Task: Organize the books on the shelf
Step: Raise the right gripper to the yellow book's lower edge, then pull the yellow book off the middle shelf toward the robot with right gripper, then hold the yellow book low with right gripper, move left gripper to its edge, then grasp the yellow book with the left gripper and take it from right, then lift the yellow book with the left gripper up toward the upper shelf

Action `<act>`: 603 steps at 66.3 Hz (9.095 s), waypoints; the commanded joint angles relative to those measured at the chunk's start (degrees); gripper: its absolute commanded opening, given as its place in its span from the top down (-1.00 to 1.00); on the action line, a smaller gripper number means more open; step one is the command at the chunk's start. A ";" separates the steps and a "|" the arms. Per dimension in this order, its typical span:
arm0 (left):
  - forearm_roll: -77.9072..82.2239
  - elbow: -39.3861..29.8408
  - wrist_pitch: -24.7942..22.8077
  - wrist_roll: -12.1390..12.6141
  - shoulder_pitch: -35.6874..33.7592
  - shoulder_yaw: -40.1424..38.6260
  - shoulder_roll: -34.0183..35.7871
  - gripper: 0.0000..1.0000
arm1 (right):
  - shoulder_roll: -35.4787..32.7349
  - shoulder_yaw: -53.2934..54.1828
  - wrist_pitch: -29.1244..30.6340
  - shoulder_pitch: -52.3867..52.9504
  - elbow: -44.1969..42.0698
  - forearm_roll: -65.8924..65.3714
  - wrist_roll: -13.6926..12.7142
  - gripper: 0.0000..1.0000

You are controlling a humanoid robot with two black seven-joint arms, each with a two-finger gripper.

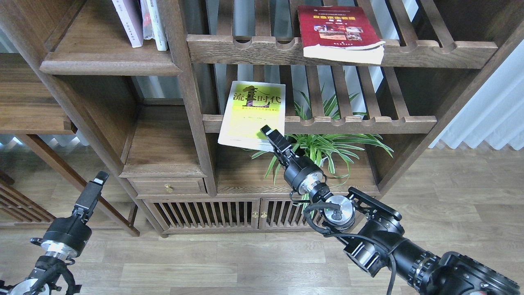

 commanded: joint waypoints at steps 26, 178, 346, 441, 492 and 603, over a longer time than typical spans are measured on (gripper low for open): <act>-0.17 0.02 0.00 0.00 0.04 -1.17 0.03 -1.00 | 0.00 0.05 -5.96 0.88 -1.32 -0.01 0.12 -0.72; -31.54 3.10 0.00 0.26 -2.42 17.63 1.70 -1.00 | 0.00 4.62 9.95 -36.11 28.03 -11.53 -2.26 0.89; -58.62 -5.25 0.00 19.95 -25.89 60.26 12.86 -0.99 | -5.37 5.32 16.24 -39.37 27.68 -12.32 -12.71 0.84; -60.38 -3.93 0.00 23.38 -22.81 60.17 10.49 1.00 | -2.73 5.41 14.79 -38.75 27.33 -18.20 -14.03 -0.57; -22.51 -1.12 0.00 -6.51 -17.98 51.74 27.63 1.00 | 0.00 16.31 16.24 -36.73 25.22 -19.44 -13.24 -0.97; 16.53 -21.33 0.00 10.72 10.67 -13.74 -11.39 1.00 | 0.00 19.82 16.24 -26.63 16.35 -11.79 -13.15 -0.97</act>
